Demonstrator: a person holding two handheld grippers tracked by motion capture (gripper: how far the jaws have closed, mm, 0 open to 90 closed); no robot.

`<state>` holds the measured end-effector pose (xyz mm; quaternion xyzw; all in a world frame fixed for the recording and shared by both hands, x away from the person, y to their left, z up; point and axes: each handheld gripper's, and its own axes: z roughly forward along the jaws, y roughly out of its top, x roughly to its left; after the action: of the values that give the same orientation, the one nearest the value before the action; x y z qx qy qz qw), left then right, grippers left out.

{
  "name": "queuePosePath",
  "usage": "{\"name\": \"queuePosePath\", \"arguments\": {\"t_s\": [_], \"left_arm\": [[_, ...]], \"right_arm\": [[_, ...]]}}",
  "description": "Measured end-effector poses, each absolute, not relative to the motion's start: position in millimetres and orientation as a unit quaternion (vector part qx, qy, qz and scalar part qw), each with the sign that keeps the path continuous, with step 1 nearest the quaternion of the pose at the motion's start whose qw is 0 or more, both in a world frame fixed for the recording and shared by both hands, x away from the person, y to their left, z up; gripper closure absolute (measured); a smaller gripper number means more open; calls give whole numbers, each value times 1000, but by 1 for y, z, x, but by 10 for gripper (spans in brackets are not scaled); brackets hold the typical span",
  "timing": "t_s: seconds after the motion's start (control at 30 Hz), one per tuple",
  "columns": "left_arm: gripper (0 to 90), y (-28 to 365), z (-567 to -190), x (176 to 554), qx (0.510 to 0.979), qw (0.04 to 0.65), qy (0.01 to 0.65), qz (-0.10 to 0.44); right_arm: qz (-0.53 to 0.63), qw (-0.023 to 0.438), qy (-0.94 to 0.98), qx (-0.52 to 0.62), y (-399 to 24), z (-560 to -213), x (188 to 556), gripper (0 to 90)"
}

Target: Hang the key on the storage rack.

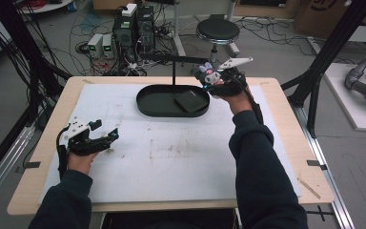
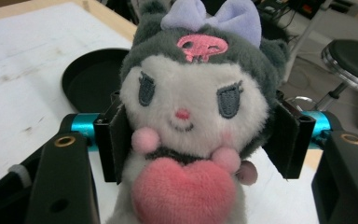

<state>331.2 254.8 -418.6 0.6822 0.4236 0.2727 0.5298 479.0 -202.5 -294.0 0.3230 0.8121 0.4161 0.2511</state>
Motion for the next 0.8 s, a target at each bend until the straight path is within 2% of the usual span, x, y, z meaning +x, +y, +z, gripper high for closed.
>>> {"name": "queuePosePath", "arguments": {"t_s": [0.2,0.43,0.67,0.8], "left_arm": [[219,255,-419,331,683,530,424,272],[219,257,-419,330,682,529,425,273],[219,259,-418,329,679,532,425,275],[219,258,-418,329,681,530,424,275]], "right_arm": [[404,258,811,336,-192,-285,503,346],[391,291,792,366,-187,-279,520,346],[367,299,790,390,-200,-288,521,346],[350,288,796,401,-208,-304,519,348]]}}
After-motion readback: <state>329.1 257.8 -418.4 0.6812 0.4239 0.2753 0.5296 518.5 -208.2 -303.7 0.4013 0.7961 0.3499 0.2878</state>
